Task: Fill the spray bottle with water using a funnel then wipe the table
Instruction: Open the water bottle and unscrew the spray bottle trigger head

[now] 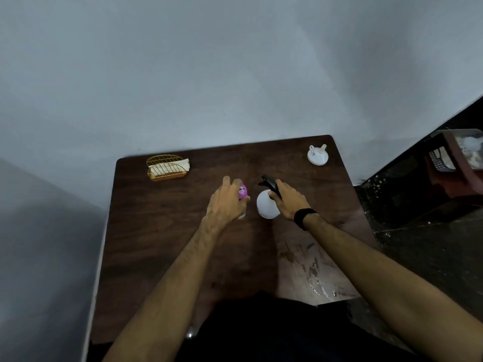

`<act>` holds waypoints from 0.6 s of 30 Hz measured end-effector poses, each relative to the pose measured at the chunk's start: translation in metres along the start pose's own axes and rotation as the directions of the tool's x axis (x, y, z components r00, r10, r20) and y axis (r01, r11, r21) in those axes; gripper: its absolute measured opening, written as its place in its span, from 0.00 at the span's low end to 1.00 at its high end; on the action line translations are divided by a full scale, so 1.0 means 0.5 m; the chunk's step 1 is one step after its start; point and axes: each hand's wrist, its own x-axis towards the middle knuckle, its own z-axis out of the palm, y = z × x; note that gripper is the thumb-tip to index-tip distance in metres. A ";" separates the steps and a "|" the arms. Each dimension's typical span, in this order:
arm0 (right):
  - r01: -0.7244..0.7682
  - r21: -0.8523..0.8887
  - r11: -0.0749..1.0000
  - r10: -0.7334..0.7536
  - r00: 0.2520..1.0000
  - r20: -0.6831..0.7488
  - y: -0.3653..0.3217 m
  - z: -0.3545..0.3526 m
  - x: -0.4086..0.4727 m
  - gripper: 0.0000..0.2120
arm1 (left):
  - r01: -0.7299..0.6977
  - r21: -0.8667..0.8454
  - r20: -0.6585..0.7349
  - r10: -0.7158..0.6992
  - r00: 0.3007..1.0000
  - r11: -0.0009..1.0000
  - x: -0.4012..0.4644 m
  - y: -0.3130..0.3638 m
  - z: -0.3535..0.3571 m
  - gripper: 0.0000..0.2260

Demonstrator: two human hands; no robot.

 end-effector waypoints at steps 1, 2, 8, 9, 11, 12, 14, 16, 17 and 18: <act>-0.011 0.012 1.000 0.011 1.000 -0.009 0.005 0.001 -0.009 0.13 | 0.000 -0.001 0.002 0.000 1.000 1.000 -0.011 -0.005 0.002 0.23; -0.025 0.025 0.999 0.025 1.000 -0.016 0.012 0.001 -0.016 0.12 | 0.001 -0.005 0.006 -0.001 1.000 1.000 -0.021 -0.008 0.005 0.23; -0.089 0.029 0.996 0.090 0.995 -0.038 0.037 0.000 -0.043 0.13 | -0.010 0.001 0.010 0.010 1.000 1.000 -0.052 -0.014 0.012 0.25; -0.095 0.045 0.994 0.097 0.994 -0.044 0.039 0.001 -0.046 0.13 | -0.009 -0.002 0.009 0.009 1.000 1.000 -0.054 -0.016 0.010 0.25; -0.062 0.073 0.995 0.072 0.988 -0.136 0.042 0.005 -0.052 0.18 | -0.014 -0.001 0.023 0.014 1.000 1.000 -0.057 -0.019 0.006 0.26; -0.014 0.062 0.998 0.029 0.972 -0.233 0.040 0.007 -0.055 0.22 | -0.022 0.011 0.034 0.022 0.999 1.000 -0.057 -0.020 0.003 0.27; 0.123 0.029 0.992 -0.097 0.889 -0.448 0.019 0.005 -0.066 0.26 | -0.046 0.054 0.053 0.043 0.998 0.997 -0.058 -0.022 -0.005 0.28; 0.296 -0.021 0.955 -0.261 0.806 -0.532 -0.019 -0.003 -0.079 0.25 | -0.083 0.095 0.067 0.077 0.995 0.992 -0.058 -0.021 -0.013 0.27; 0.370 -0.026 0.929 -0.332 0.797 -0.504 -0.042 -0.003 -0.084 0.25 | -0.103 0.110 0.080 0.095 0.992 0.989 -0.057 -0.021 -0.017 0.27; 0.420 0.021 0.907 -0.372 0.823 -0.429 -0.064 0.002 -0.087 0.26 | -0.123 0.122 0.096 0.112 0.989 0.985 -0.056 -0.021 -0.021 0.27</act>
